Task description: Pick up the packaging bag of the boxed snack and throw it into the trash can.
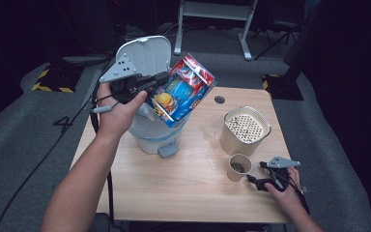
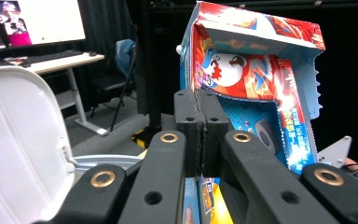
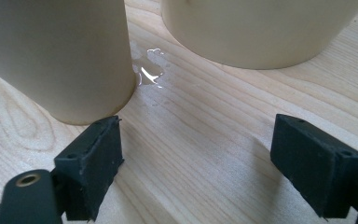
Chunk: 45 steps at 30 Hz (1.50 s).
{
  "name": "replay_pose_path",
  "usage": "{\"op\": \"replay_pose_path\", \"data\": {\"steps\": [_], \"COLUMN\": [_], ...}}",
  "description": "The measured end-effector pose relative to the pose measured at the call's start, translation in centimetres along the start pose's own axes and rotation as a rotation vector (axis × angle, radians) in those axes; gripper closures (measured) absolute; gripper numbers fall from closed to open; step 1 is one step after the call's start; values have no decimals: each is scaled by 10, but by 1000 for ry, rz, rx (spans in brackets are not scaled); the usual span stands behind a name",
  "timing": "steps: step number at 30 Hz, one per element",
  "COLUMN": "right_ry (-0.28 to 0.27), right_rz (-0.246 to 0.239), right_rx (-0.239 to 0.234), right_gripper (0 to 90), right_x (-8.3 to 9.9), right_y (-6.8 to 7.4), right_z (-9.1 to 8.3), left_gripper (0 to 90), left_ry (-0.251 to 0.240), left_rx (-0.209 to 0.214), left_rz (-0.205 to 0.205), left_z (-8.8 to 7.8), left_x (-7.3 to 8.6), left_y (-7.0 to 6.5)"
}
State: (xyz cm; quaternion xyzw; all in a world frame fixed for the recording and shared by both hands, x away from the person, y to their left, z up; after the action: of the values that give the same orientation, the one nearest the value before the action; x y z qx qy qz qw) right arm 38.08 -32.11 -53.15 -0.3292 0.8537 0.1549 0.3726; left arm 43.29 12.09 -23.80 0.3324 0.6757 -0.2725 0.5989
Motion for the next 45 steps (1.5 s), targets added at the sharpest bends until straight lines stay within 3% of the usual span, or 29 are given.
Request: {"op": "replay_pose_path", "data": {"steps": [16, 24, 28, 34, 45], "right_ry": [0, 0, 0, 0, 0], "right_rz": [0, 0, 0, 0, 0], "right_rx": [0, 0, 0, 0, 0], "right_gripper": [165, 165, 165, 165, 165], "right_x": [0, 0, 0, 0, 0], "right_y": [0, 0, 0, 0, 0], "right_z": [0, 0, 0, 0, 0], "left_gripper": [886, 885, 886, 885, 885], "left_ry": [-69, -88, -116, -106, -83], "left_rx": [-127, -224, -258, -282, -332], "left_rz": [-9, 3, -19, -35, -17], "left_z": [3, 5, 6, 12, 20], "left_x": [-23, -19, -15, -10, -3], "left_y": [33, 52, 62, 70, 80]}}
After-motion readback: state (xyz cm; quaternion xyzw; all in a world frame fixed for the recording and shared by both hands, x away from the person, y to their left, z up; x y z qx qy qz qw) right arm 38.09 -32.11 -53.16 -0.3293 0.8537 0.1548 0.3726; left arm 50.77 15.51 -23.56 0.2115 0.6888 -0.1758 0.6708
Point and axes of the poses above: each handheld gripper's, and its own axes: z roughly forward along the jaws, x roughly out of its underside, y roughly to its left, the point moved 4 cm from there along z, roughly forward along the jaws, and after that the axes turned 2 degrees about -x, right-handed, at the moved point
